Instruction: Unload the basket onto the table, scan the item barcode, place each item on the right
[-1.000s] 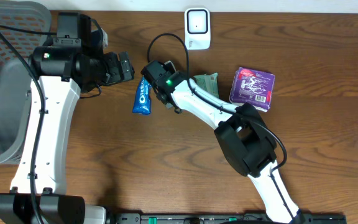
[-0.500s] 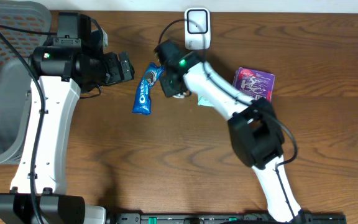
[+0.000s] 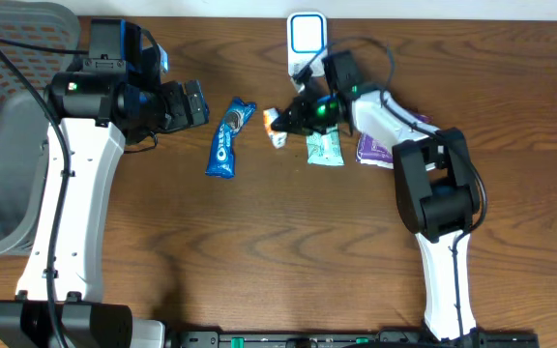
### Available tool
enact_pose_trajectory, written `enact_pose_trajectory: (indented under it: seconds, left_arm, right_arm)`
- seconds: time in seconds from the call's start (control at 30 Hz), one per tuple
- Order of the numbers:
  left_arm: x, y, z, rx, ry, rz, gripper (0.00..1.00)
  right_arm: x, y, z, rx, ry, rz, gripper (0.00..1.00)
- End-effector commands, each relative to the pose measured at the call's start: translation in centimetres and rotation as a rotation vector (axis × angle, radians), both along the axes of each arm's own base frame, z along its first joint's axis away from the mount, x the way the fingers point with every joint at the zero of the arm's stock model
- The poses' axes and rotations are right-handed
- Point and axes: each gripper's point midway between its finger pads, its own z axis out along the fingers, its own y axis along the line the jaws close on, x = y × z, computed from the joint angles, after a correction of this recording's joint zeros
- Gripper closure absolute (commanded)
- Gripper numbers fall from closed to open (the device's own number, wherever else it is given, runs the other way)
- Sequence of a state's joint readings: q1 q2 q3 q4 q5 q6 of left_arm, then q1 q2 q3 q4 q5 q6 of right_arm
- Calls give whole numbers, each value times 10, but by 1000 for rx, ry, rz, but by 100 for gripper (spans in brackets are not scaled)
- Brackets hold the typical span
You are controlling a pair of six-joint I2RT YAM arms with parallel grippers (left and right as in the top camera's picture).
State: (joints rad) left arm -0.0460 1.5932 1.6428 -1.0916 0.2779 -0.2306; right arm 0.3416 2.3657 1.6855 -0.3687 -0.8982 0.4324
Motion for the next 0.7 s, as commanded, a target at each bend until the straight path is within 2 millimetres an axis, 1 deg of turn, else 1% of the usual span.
enact_pose_trajectory:
  seconds: [0.0, 0.2, 0.37, 0.4, 0.47, 0.5, 0.6, 0.67]
  left_arm:
    - [0, 2, -2, 14, 2, -5, 2]
    - [0, 2, -2, 14, 2, -5, 2]
    - [0, 2, -2, 14, 2, -5, 2]
    - [0, 2, -2, 14, 2, -5, 2]
    - [0, 2, -2, 14, 2, -5, 2]
    - [0, 2, -2, 14, 2, -5, 2]
    - [0, 2, -2, 14, 2, -5, 2]
    - [0, 2, -2, 14, 2, -5, 2]
  right_arm:
    - [-24, 11, 4, 161, 184, 16, 99]
    - [-23, 18, 14, 223, 206, 17, 99]
    - [-23, 18, 9, 200, 223, -3, 99]
    - [-23, 18, 5, 178, 217, -13, 95]
    - [-20, 16, -4, 128, 207, -42, 82]
    - [-19, 14, -9, 101, 207, -60, 80]
    - [-16, 10, -18, 43, 189, -92, 81]
    - [-14, 7, -17, 22, 180, -108, 81]
